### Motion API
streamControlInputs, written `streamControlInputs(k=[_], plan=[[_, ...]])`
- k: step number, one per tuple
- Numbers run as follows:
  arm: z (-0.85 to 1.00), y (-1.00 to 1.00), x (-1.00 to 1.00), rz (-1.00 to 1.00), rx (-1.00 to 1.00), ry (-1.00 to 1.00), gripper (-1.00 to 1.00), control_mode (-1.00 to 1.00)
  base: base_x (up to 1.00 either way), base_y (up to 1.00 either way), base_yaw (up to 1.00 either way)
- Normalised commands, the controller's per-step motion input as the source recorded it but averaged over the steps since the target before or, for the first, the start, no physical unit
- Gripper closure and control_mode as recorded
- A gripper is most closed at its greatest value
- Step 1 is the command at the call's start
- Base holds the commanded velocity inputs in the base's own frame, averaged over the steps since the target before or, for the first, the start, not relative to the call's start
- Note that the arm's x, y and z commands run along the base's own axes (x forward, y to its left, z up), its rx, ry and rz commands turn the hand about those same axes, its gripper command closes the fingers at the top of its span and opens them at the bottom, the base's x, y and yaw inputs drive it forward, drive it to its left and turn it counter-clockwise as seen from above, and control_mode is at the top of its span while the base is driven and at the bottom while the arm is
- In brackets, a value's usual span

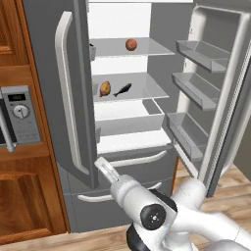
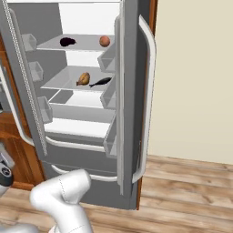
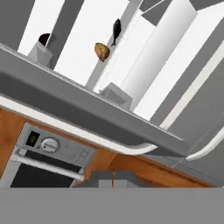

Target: Gather the onion and eggplant from the fridge and place them on a tray on the dining counter. Then gather the fish and chicken drumstick from the fridge and place them on the other tray.

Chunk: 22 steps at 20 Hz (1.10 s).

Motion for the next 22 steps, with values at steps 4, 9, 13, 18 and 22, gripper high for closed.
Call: streamControlInputs(k=[4,9,13,18,22], plan=[[0.76,-0.57,-0.45,-0.28,0.41,0.02,1.0,-1.0,0.0,0.0,0.0],[0.8,-0.63,-0.42,-0.2,0.4,0.08,1.0,-1.0,0.0,0.0,0.0],[0.39,-0.8,-0.32,-0.05,0.41,0.07,1.0,-1.0,0.0,0.0,0.0],[0.0,-0.5,0.07,0.14,0.22,0.17,1.0,-1.0,0.0,0.0,0.0],[-0.01,-0.37,0.24,0.2,0.11,0.09,1.0,-1.0,0.0,0.0,0.0]])
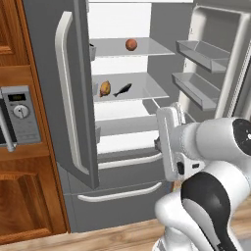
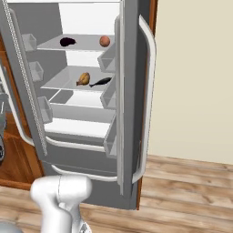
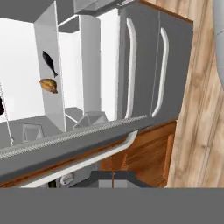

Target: Gather the onion and eggplant from the fridge and place them on a tray on the dining counter. Then gather the fish and chicken drumstick from the fridge and place them on the other tray.

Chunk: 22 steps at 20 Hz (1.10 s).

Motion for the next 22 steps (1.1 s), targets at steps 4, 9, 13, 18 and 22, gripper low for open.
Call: streamControlInputs(k=[4,9,13,18,22], plan=[[-0.05,-0.19,0.48,0.21,0.03,0.1,1.0,-1.0,0.0,0.0,0.0],[-0.1,0.0,0.62,0.18,0.0,0.08,1.0,-1.0,0.0,0.0,0.0],[-0.17,0.04,0.62,0.13,0.0,0.05,1.0,-1.0,0.0,0.0,0.0],[-0.47,0.18,0.65,0.1,-0.12,0.05,1.0,-1.0,0.0,0.0,0.0],[-0.63,0.3,0.54,0.01,-0.18,0.01,1.0,-1.0,0.0,0.0,0.0]])
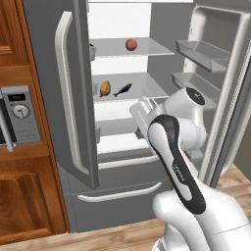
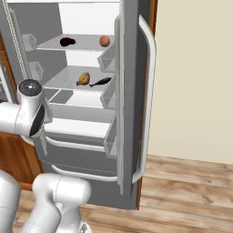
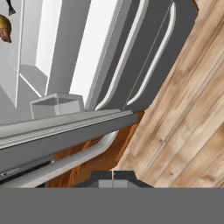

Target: Gather the onion and eggplant from the fridge and place them on a tray on the dining counter. Then gather the fish and chicken drumstick from the fridge and place them on the other tray.

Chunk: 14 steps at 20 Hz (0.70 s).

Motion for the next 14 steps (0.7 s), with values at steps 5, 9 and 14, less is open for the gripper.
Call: streamControlInputs(k=[5,9,14], plan=[[-0.2,-0.1,0.29,0.0,0.08,0.0,1.0,-1.0,0.0,0.0,0.0],[-0.11,-0.16,0.29,0.0,0.13,0.0,1.0,-1.0,0.0,0.0,0.0],[-0.18,0.0,0.45,0.02,0.01,0.0,1.0,-1.0,0.0,0.0,0.0]])
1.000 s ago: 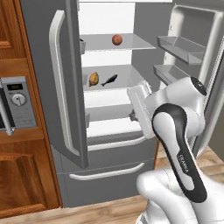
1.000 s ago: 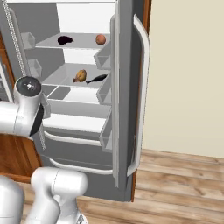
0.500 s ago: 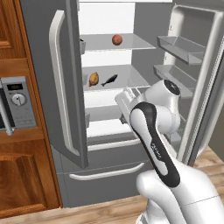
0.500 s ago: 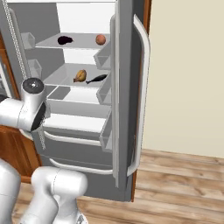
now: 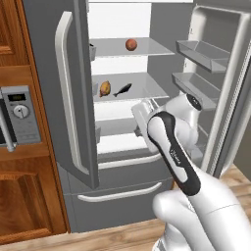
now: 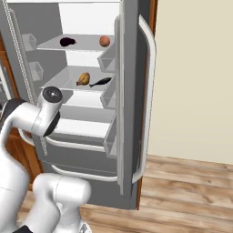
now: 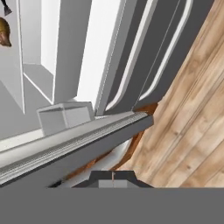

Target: Gather the onion and eggplant from the fridge and place them on a tray on the dining counter. Then gather the fish and chicken drumstick from the fridge and place them on the other tray.

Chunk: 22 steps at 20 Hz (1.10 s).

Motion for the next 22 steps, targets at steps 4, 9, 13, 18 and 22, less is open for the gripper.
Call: streamControlInputs(k=[4,9,13,18,22], plan=[[-0.19,0.0,0.57,0.06,0.0,0.05,1.0,-1.0,0.0,0.0,0.0],[-0.28,0.04,0.7,0.1,0.02,0.1,1.0,-1.0,0.0,0.0,0.0],[-0.28,0.22,0.7,0.11,0.05,0.07,1.0,-1.0,0.0,0.0,0.0],[-0.2,0.42,0.55,0.03,0.05,0.0,1.0,-1.0,0.0,0.0,0.0],[-0.26,0.22,0.2,0.0,0.02,-0.01,1.0,-1.0,0.0,0.0,0.0]])
